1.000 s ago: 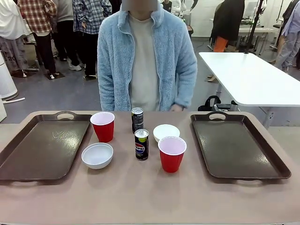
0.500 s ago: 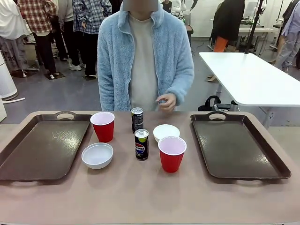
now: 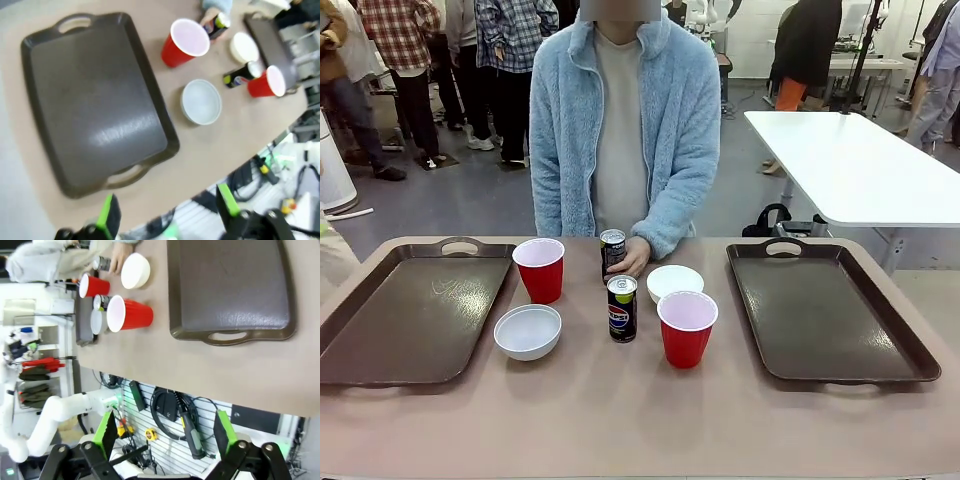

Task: Prepare tableware on both trays.
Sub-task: Pick up a Picnic Bowl from the table and place it on a Handle tray.

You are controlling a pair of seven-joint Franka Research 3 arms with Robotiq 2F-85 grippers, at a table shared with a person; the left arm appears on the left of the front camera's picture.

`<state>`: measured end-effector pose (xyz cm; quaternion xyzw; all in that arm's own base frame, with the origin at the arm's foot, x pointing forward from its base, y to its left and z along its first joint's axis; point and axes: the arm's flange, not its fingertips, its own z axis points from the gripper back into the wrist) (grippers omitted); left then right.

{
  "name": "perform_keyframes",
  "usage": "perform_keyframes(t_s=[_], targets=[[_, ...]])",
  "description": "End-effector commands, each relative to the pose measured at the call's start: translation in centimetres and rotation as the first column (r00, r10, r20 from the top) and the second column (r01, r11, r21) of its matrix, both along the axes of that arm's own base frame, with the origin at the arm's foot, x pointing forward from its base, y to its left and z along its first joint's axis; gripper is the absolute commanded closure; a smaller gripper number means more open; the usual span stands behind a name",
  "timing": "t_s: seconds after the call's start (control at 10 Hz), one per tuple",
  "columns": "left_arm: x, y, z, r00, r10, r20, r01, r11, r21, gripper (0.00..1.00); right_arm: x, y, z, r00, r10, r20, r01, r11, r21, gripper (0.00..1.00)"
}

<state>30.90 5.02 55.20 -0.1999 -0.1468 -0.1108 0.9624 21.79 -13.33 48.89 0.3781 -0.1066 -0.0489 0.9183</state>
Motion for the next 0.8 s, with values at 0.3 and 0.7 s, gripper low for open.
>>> perform_keyframes(t_s=[0.3,0.7], targets=[[8.0,-10.8,-1.2,0.988,-0.051,-0.146,0.099,0.934,0.344,0.00,0.1,0.0,-0.1,1.000,0.003,0.000,-0.003,1.000,0.010,0.00],[9.9,-19.0,-8.8,0.988,-0.022,-0.151,0.076,0.929,0.363,0.00,0.1,0.0,-0.1,1.000,0.003,0.000,-0.003,1.000,0.010,0.00]])
